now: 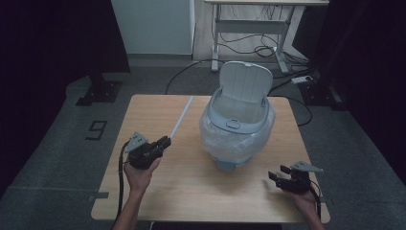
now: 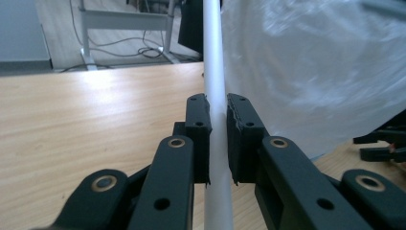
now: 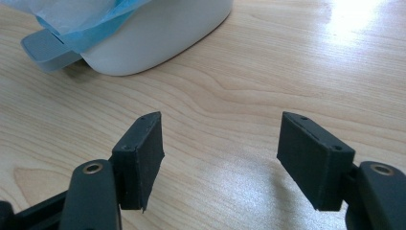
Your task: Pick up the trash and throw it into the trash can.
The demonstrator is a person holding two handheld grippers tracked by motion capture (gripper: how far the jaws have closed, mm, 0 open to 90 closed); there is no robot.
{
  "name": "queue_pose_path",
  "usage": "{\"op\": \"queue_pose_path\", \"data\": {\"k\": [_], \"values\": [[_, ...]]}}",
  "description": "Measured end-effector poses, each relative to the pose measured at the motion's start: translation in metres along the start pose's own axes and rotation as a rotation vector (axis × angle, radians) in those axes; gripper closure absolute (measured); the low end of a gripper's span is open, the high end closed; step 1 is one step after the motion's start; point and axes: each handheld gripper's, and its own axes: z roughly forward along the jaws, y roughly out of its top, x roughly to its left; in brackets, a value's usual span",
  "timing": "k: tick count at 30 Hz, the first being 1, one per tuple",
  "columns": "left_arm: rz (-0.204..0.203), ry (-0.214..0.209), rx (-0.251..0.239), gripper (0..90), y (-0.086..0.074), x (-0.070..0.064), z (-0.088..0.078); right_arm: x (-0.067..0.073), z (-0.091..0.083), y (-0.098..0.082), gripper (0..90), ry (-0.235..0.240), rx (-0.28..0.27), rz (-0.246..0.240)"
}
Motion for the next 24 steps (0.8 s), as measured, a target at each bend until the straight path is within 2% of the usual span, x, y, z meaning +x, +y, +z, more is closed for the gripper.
{"op": "queue_pose_path", "data": {"k": [9,17,24], "values": [[0.003,-0.053,-0.049,79.8,0.026,-0.011,-0.012,-0.001,0.000,0.000,32.2,-0.007,0.003,0.006],[0.024,-0.092,-0.074,79.8,0.055,-0.024,-0.009,-0.001,0.000,0.000,32.3,-0.008,0.004,0.006],[0.041,-0.100,-0.082,79.8,0.072,-0.030,-0.007,-0.003,-0.001,-0.001,32.2,-0.010,-0.001,0.019]]}}
